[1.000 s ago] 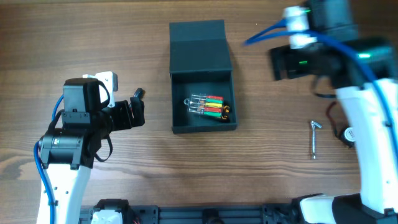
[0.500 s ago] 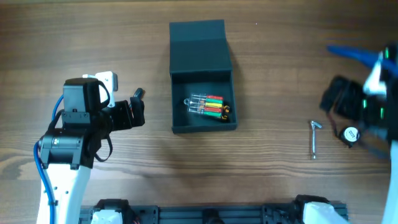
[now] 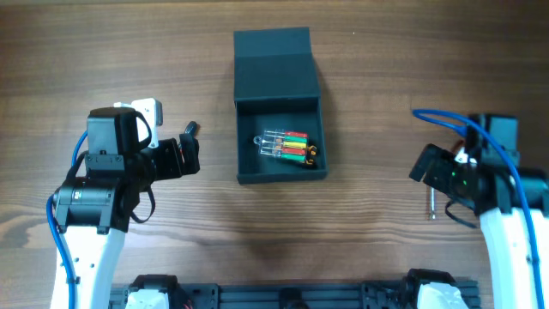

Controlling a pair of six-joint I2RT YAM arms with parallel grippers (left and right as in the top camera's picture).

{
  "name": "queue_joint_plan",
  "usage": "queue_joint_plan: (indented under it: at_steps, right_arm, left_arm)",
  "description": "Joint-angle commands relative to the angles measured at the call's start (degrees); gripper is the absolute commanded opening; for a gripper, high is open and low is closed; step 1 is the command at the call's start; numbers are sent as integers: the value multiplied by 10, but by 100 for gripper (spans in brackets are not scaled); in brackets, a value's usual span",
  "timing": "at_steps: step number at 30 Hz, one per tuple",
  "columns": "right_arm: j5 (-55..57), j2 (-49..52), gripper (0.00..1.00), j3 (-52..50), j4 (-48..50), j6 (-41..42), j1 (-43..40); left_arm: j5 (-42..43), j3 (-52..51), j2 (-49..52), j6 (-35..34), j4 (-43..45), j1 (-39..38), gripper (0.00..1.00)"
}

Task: Pack container
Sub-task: 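Move the right gripper over the small silver wrench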

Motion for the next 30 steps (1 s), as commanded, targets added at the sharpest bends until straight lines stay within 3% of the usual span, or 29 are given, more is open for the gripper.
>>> queue_joint_plan:
  at_steps: [1, 12, 21, 30]
  right_arm:
    - [35, 64, 100, -33, 45, 8, -2]
    - [34, 160, 100, -118, 170, 31, -21]
    - [-21, 163, 100, -132, 214, -85, -109]
    - [-32, 214, 99, -132, 222, -129, -141]
  left_arm:
    - [-3, 10, -1, 12, 0, 3, 100]
    - [-3, 10, -1, 12, -6, 3, 100]
    - [-3, 10, -1, 12, -6, 3, 100]
    - [-3, 10, -1, 12, -6, 3, 100]
